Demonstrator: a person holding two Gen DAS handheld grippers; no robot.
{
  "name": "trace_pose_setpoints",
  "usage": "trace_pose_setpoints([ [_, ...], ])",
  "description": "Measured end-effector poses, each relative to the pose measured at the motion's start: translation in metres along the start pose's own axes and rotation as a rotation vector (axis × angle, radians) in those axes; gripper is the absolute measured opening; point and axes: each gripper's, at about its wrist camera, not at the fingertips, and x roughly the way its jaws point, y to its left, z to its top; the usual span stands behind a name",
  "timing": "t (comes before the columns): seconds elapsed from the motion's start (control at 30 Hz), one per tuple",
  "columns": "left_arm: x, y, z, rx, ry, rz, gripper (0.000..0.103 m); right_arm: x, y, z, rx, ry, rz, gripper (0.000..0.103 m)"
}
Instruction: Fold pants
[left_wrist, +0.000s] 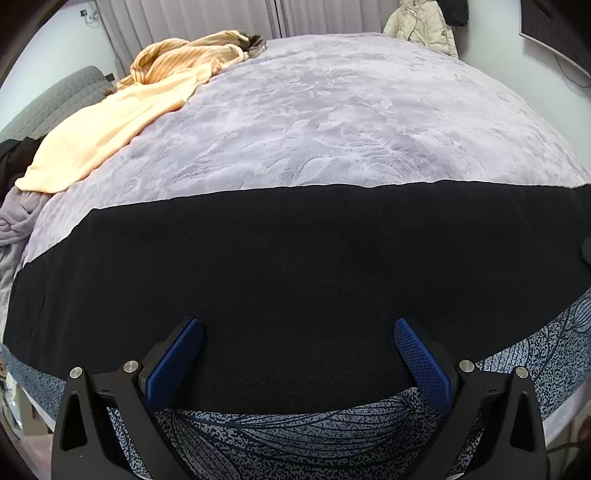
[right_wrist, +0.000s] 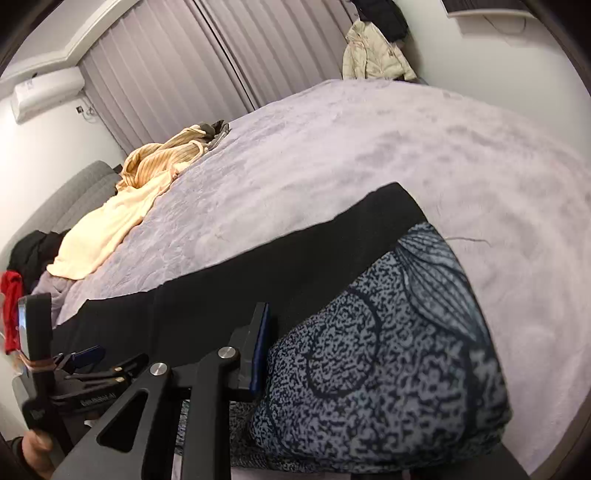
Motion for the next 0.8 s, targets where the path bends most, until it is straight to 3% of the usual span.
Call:
trace_pose_setpoints([
  [0.1, -0.008, 0.004, 0.0, -0.001, -0.004, -0.023, 0.103, -0.017, 0.026, 0.01, -0.084, -0.038, -0.02, 0.021],
  [0.17, -0.018, 0.016, 0.005, -0.029, 0.013, -0.085, 0.103, -0.024, 0.055, 0.017, -0.167, -0.061, -0.031, 0.02],
  [0.43, -0.048, 0.121, 0.022, -0.217, -0.083, -0.197, 0.103, -0.033, 0.18, 0.016, -0.477, -0.14, -0.055, 0.017],
  [0.57, -0.043, 0.182, 0.019, -0.315, -0.066, -0.224, 0.103, -0.018, 0.242, -0.016, -0.658, -0.155, -0.095, 0.017],
  [0.8, -0.036, 0.268, -0.013, -0.51, -0.061, -0.234, 0.103, 0.018, 0.328, -0.102, -1.012, -0.152, -0.169, 0.017],
])
